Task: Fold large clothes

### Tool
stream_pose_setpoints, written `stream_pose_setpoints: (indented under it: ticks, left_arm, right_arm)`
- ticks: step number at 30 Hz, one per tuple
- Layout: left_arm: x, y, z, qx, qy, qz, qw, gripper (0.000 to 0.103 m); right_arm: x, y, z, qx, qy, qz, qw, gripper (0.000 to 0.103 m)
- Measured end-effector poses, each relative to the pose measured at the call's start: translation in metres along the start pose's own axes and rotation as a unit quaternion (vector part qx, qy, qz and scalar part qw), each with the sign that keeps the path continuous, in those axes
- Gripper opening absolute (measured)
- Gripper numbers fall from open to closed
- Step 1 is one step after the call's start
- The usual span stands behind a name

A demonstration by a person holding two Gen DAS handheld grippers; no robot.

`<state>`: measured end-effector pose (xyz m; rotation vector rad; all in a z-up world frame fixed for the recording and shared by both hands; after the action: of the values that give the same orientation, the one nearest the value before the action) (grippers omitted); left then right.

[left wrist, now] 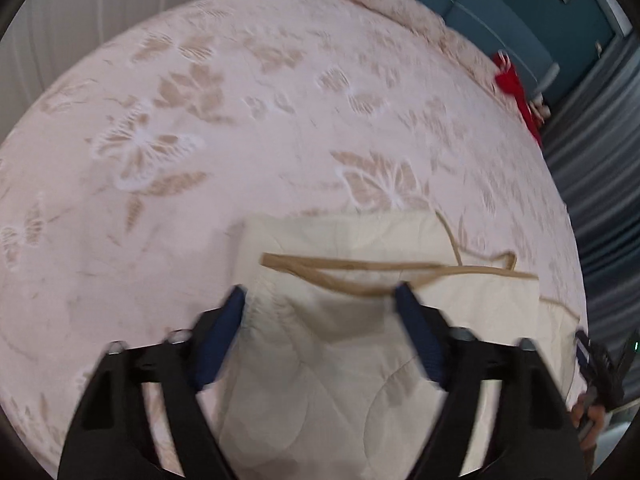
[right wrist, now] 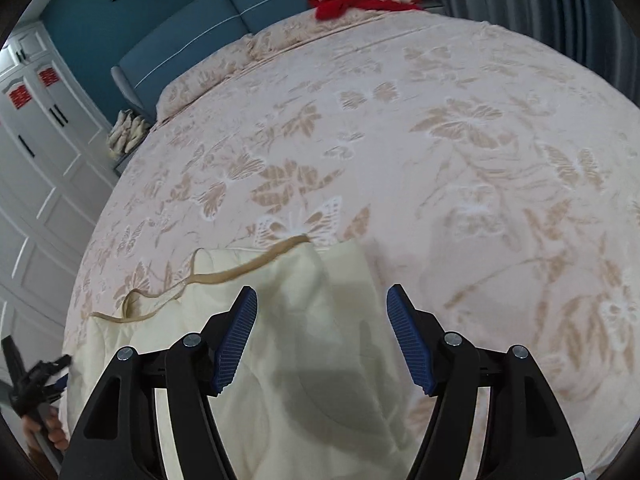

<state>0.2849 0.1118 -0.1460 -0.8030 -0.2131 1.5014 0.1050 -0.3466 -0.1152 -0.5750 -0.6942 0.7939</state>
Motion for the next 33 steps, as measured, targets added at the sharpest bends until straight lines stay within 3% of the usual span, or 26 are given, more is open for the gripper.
stream_pose_setpoints:
  ticks: [1,2,3,4,5,10,13,21,26,33]
  left_arm:
    - [-0.001,0.002,0.000,0.000,-0.008,-0.006,0.9999,0.059]
    - [-0.002,0.001,-0.001,-0.001,-0.011,-0.014,0.9998,0.048]
    - [-0.003,0.000,-0.001,0.001,-0.015,-0.018,0.9997,0.041]
    - [-0.003,-0.002,-0.001,0.001,-0.020,-0.017,0.9997,0.027]
    - [-0.002,-0.005,-0.001,0.000,-0.018,-0.015,0.9997,0.013]
    - [-0.014,-0.038,0.028,-0.058,-0.004,-0.010,0.9983,0.009]
    - [-0.021,-0.054,0.030,-0.081,-0.012,-0.015,0.9965,0.009]
    - [-0.009,-0.021,-0.047,-0.030,-0.080,-0.040,0.9955,0.009]
    - [-0.002,-0.006,-0.061,-0.041,-0.086,-0.054,0.9940,0.014]
    - [0.001,0.002,-0.069,-0.068,-0.089,-0.055,0.9921,0.019]
  right_arm:
    - [0.005,0.000,-0.004,0.005,-0.005,0.010,1.000,0.064]
    - [0.010,0.000,-0.007,0.009,-0.008,0.021,1.000,0.053]
    - [0.016,0.001,-0.011,0.018,-0.010,0.036,0.999,0.037]
    - [0.020,0.002,-0.014,0.026,-0.005,0.051,0.998,0.026]
    - [0.025,0.000,-0.015,0.029,-0.003,0.065,0.997,0.009]
    - [0.038,-0.036,0.010,-0.029,-0.038,0.031,0.998,0.008]
    - [0.040,-0.051,0.008,-0.051,-0.026,0.034,0.998,0.007]
    - [0.017,-0.007,-0.066,0.022,0.042,0.057,0.997,0.007]
    - [0.003,0.012,-0.085,0.034,0.045,0.051,0.997,0.008]
    - [0.003,0.021,-0.093,0.013,0.055,0.069,0.996,0.010]
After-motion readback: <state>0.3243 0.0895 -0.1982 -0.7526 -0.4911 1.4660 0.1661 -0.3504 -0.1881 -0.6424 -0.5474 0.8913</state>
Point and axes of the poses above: each gripper's, at about its wrist camera, not at the fingertips, and z roughly against the way its jaws point, x to its left, y to its underside, the point moved 5 cm from there along -z, roughly the way its jaws point, and after that the axes turned 12 degrees about -x, right-handed, at the moved point
